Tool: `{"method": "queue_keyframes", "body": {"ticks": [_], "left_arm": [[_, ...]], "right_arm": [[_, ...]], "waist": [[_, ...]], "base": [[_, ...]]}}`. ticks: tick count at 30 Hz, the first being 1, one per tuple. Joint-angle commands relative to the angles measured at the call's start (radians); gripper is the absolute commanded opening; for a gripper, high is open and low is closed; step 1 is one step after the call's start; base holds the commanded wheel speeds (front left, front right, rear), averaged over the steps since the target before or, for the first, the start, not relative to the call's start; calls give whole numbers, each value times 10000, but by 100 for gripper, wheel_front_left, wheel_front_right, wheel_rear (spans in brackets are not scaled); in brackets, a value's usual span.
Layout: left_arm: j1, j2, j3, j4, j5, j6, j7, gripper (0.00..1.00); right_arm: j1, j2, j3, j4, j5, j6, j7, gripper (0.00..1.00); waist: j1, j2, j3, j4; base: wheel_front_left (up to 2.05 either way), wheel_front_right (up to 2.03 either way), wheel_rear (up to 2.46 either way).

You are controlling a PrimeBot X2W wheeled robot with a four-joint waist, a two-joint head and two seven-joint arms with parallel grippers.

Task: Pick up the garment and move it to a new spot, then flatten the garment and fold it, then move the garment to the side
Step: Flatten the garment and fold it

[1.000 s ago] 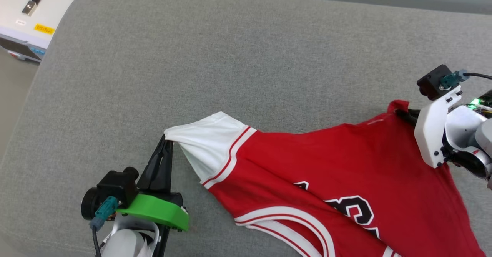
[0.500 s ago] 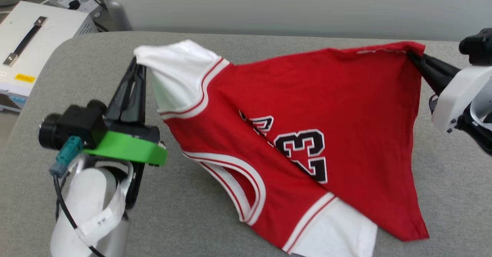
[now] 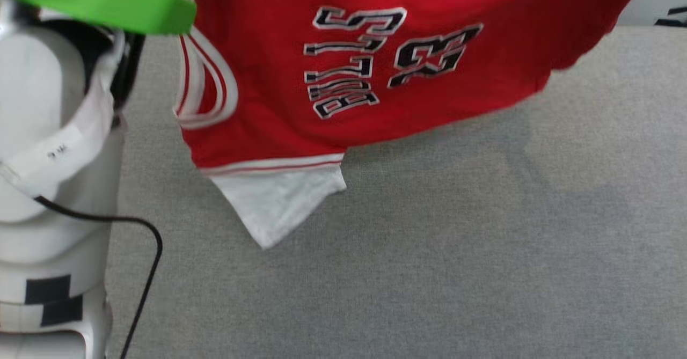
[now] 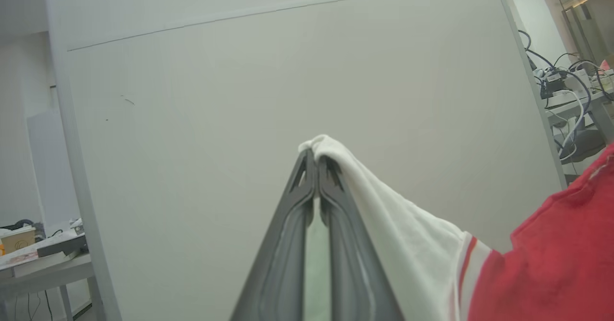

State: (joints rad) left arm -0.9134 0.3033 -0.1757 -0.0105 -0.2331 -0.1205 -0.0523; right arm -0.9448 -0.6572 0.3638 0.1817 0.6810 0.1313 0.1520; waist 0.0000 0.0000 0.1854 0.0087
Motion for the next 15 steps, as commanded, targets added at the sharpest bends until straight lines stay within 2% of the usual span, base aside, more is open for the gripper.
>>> {"method": "queue_keyframes", "body": {"ticks": [1,5,9,15], "left_arm": [[-656,155,-74,174,-42,-58,45,0],[-2603,367,-300,841,-94,-81,66,0],[-4510,564,-596,1575,-133,-94,-15,0],[-7431,517,-792,3396,-262,-99,-580,0]], "right_arm": [[-444,146,-224,-92,-172,-6,136,0],[-1739,463,-759,-26,-547,-6,560,0],[-3212,715,-865,364,-1004,-6,859,0],[-5979,1058,-841,1842,-1685,-6,687,0]], "waist": [[0,0,902,-46],[0,0,1862,-94],[0,0,2824,-137],[0,0,4233,-94]], "base": [[0,0,0],[0,0,0],[0,0,0],[0,0,0]]}}
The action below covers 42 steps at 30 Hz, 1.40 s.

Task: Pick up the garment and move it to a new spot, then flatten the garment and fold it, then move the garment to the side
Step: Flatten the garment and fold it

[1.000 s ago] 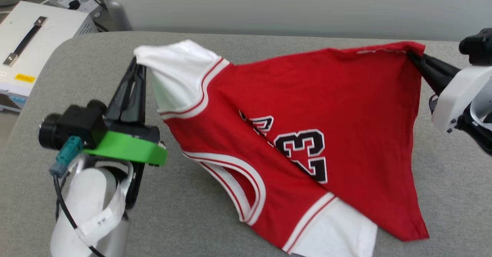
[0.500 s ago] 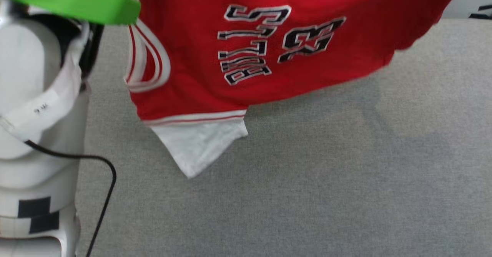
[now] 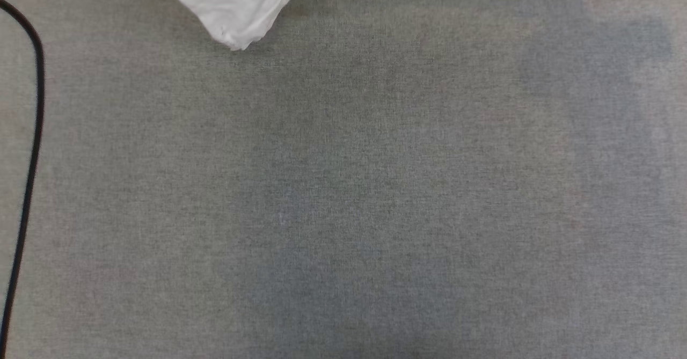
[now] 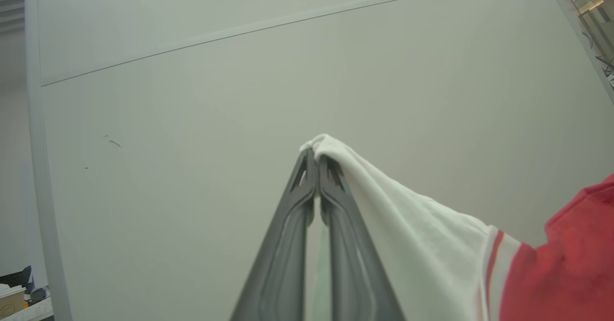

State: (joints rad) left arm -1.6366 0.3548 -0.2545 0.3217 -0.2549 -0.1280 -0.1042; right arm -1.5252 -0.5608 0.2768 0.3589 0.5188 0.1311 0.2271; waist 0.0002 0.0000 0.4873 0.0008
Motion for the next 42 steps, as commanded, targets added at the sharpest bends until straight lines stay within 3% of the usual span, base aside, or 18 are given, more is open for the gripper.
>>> {"method": "queue_keyframes", "body": {"ticks": [1,8,15,23,28,38,42], "left_arm": [[-510,-8,-8,285,-33,-24,-121,0],[-2461,-175,-3,1981,85,-6,-855,0],[-2797,-183,-214,2933,119,-13,-1344,0],[-469,130,-326,2503,-217,-21,-1562,0],[1536,343,39,1355,-425,43,-1572,0],[6675,398,728,-1279,-766,464,-1574,0],[8687,382,891,-1729,-905,549,-1574,0]], "right_arm": [[-524,143,59,293,-106,-4,-146,0],[-2579,521,503,1914,-388,-4,-1118,0],[-3057,684,1110,3098,-287,-4,-1862,0],[-1464,638,2457,3786,861,-4,-2757,0],[-261,524,3234,3584,1564,-4,-3079,0],[2692,-377,4737,2772,2718,-4,-3577,0],[4038,-703,5142,2469,3068,-4,-3679,0]], "waist": [[-2,0,1369,-27],[-2,0,2052,-58],[-2,0,2277,-95],[-2,0,1937,-14],[-2,0,1527,22],[-2,0,148,290],[-2,0,-524,392]], "base": [[0,0,0],[0,0,0],[0,0,0],[0,0,0],[0,0,0],[0,0,0],[0,0,0]]}}
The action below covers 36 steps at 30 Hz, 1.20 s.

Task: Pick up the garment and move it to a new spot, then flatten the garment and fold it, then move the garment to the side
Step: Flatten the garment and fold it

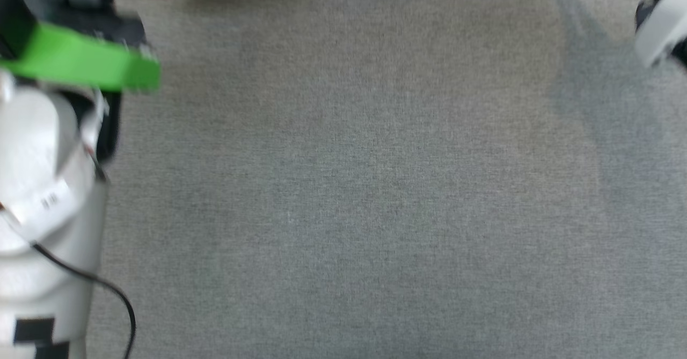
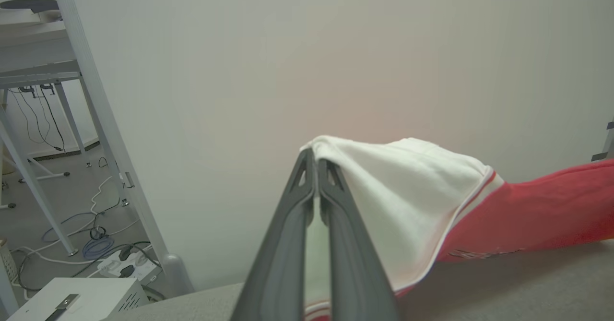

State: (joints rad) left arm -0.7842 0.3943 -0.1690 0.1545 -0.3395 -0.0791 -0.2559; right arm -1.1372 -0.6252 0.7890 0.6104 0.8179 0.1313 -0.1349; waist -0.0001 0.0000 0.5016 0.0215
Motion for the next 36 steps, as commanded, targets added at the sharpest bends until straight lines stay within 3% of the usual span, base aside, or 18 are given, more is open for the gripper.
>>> {"method": "queue_keyframes", "body": {"ticks": [1,10,17,36], "left_arm": [[675,-41,54,-142,-124,59,-58,0],[4607,-146,36,-681,-936,-14,171,0],[7184,-223,-83,-920,-1610,101,741,0],[11450,-202,-439,-1355,-3162,239,2246,0]], "right_arm": [[530,-130,155,-134,165,-6,-42,0],[3118,-373,985,-645,563,-6,10,0],[5213,-715,992,-722,753,-6,-256,0],[10432,-1285,-12,-1841,1327,-6,325,0]], "waist": [[1,0,-852,196],[1,0,-2347,104],[1,0,-3439,213],[1,0,-5205,354]], "base": [[0,0,0],[0,0,0],[0,0,0],[0,0,0]]}}
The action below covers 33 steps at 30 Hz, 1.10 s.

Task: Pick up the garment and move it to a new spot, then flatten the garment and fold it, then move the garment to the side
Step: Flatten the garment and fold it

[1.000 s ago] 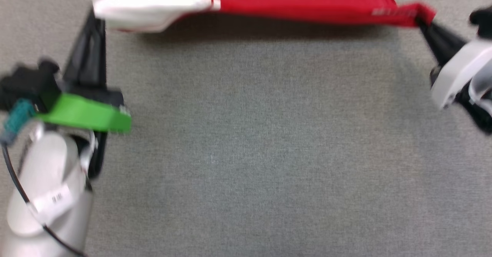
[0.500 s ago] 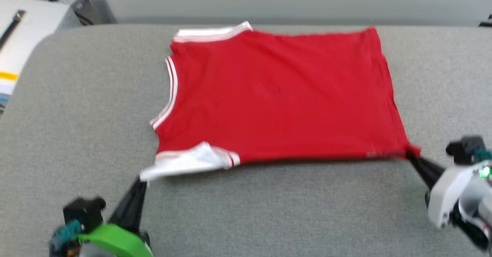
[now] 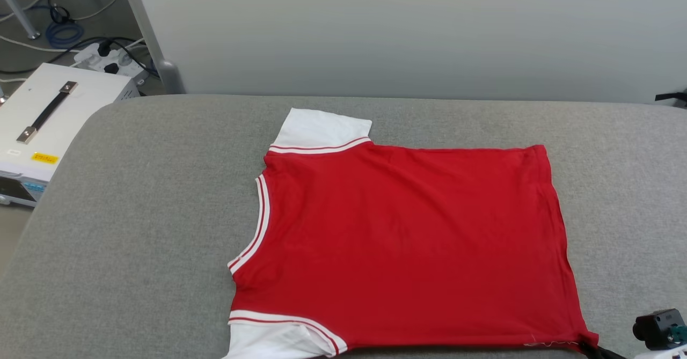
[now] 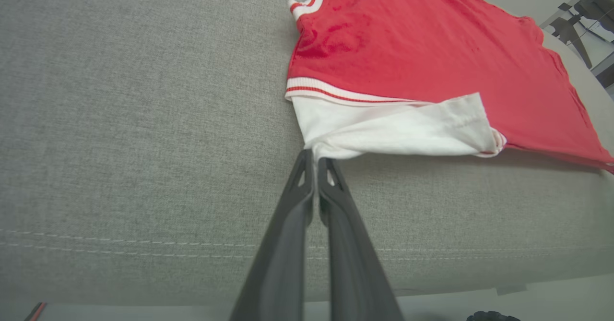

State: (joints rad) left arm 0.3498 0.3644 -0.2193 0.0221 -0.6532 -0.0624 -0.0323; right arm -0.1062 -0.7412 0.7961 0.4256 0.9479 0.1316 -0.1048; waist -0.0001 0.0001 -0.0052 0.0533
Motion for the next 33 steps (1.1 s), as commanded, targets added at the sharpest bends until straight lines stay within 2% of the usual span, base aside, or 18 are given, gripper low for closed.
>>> {"method": "queue_keyframes", "body": {"ticks": [1,7,15,23,33], "left_arm": [[183,110,57,-76,-56,78,51,0],[-3,121,-170,-160,21,-28,82,0],[-1354,493,-441,15,565,-278,16,0],[-3697,675,-871,567,855,-542,57,0],[-6956,1162,-1848,2359,564,-676,44,0]], "right_arm": [[252,-149,-197,-81,11,-9,51,0],[740,-114,-991,-644,-273,-9,396,0],[757,239,-2116,-1266,-901,-9,959,0],[573,595,-3019,-1947,-1276,-9,1509,0],[-1011,1031,-3325,-2300,-1668,-9,2279,0]], "waist": [[1,-1,-152,32],[1,-1,-181,-28],[1,-1,-138,-154],[1,-1,364,-362],[1,-1,1807,-894]], "base": [[0,0,0],[0,0,0],[0,0,0],[0,0,0],[0,0,0]]}}
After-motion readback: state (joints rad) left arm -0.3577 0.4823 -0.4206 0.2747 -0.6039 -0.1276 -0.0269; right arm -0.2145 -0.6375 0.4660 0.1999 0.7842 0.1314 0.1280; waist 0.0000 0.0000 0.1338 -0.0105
